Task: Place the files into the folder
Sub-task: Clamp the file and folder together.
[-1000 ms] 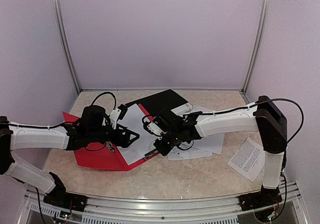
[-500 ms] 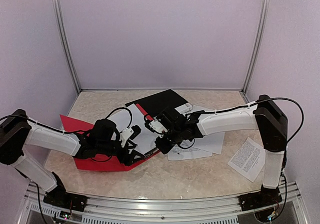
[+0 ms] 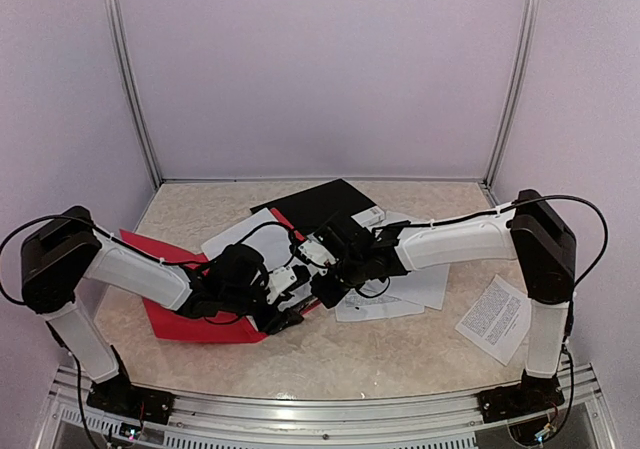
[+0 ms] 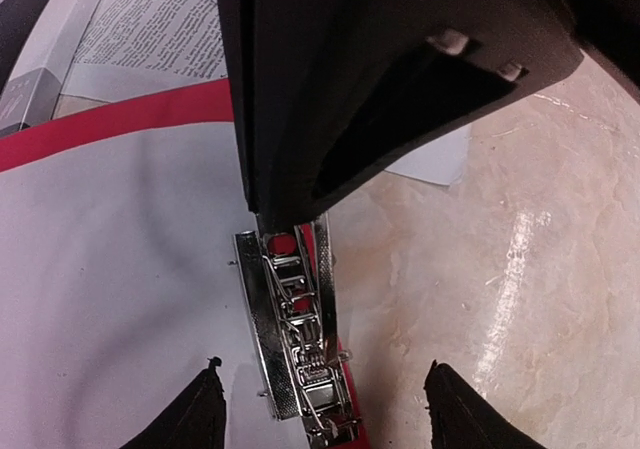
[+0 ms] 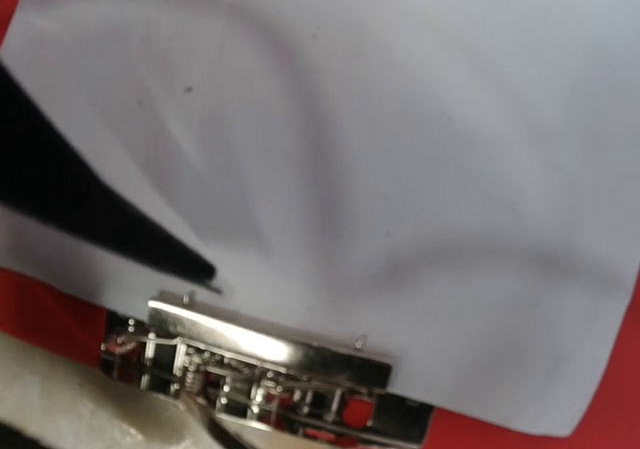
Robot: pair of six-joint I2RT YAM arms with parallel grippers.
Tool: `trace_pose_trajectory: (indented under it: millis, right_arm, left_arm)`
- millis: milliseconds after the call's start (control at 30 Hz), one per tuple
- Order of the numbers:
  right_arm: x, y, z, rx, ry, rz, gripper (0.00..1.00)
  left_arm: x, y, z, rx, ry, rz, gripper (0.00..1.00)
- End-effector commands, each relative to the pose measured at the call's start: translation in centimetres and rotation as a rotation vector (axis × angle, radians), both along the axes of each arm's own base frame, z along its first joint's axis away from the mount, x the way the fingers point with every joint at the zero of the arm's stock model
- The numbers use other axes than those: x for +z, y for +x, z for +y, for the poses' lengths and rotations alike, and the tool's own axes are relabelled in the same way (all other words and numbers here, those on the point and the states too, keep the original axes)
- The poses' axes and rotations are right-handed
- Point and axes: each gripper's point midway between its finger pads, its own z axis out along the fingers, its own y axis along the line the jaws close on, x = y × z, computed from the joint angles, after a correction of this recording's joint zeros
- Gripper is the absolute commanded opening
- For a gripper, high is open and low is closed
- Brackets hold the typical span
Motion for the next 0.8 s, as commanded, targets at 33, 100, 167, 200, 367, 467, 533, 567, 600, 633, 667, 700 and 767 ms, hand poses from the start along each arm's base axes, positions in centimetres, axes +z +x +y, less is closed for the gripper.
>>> trace_pose_trajectory:
  millis: [33, 100, 167, 200, 367, 467, 533, 567, 600, 633, 667, 700, 767]
  right_arm:
    - [-1.2, -0.5, -1.2, -0.003, -0.032, 0.037, 0.01]
    - [-1.3, -0.5, -1.2, -0.004, -0.034, 0.040, 0.01]
    - [-1.4, -0.5, -1.3, -0.004, -0.034, 0.043, 0.01]
    - [-1.3, -0.4, -1.2, -0.003, -0.033, 0.043, 0.01]
    - [-1.4, -0.5, -1.3, -0.001, -0.036, 0.044, 0.01]
    - [-1.4, -0.5, -1.2, 0.000, -0.036, 0.046, 0.01]
    - [-1.4, -0.5, -1.2, 0.001, -0.035, 0.044, 0.01]
    - [-1.3, -0.4, -1.2, 0.001, -0.034, 0.042, 0.01]
    - [-1.4, -0.5, -1.2, 0.001, -0.037, 0.043, 0.01]
    - [-1.4, -0.5, -1.3, 0.001, -0.038, 0.042, 0.01]
    - [-1.4, -0.5, -1.3, 0.000, -0.040, 0.042, 0.01]
    - [-1.5, -0.4, -1.3, -0.002, -0.042, 0.044, 0.01]
    - [-1.5, -0.4, -1.3, 0.000, -0.044, 0.043, 0.01]
  left_arm:
    - [-1.4, 0.3, -0.4, -0.026, 0.081, -0.062, 0.58]
    - [-1.6, 0.2, -0.4, -0.023, 0.093, -0.078, 0.53]
    - [-1.7, 0.2, -0.4, -0.025, 0.096, -0.084, 0.50]
    - [-1.8, 0.1, -0.4, -0.028, 0.100, -0.084, 0.48]
    - [-2.0, 0.0, -0.3, -0.026, 0.112, -0.083, 0.41]
    - [-2.1, 0.1, -0.1, -0.021, 0.120, -0.084, 0.38]
    - [-2.3, 0.1, 0.0, -0.022, 0.125, -0.083, 0.36]
    - [-2.3, 0.1, 0.0, -0.021, 0.128, -0.084, 0.35]
    - [-2.5, 0.1, 0.0, -0.020, 0.132, -0.082, 0.34]
    - [-2.6, 0.1, 0.0, -0.019, 0.133, -0.081, 0.34]
    - [-2.6, 0.1, 0.0, -0.018, 0.133, -0.078, 0.32]
    - [-2.7, 0.1, 0.1, -0.018, 0.134, -0.073, 0.31]
    - [-3.0, 0.0, 0.1, -0.020, 0.139, -0.067, 0.29]
